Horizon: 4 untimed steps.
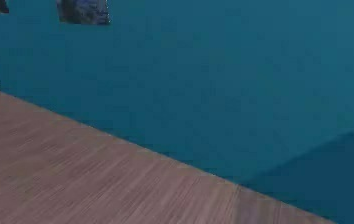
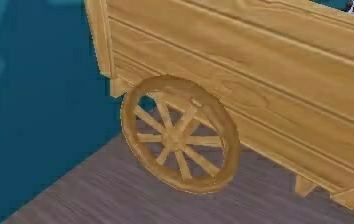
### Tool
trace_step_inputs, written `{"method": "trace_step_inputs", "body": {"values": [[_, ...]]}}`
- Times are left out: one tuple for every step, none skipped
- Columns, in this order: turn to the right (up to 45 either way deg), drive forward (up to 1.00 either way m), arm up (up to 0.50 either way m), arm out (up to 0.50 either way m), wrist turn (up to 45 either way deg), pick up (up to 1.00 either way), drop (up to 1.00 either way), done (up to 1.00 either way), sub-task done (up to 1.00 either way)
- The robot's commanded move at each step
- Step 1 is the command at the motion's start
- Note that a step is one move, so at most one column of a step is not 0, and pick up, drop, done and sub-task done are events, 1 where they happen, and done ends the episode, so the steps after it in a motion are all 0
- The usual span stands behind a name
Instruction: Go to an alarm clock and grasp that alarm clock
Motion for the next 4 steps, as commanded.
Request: {"method": "trace_step_inputs", "body": {"values": [[-45.0,0.0,0.0,0.0,0.0,0.0,0.0,0.0,0.0],[-9.0,0.0,0.0,0.0,0.0,0.0,0.0,0.0,0.0],[0.0,1.0,0.0,0.0,0.0,0.0,0.0,0.0,0.0],[0.0,1.0,0.0,0.0,0.0,0.0,0.0,0.0,0.0]]}}
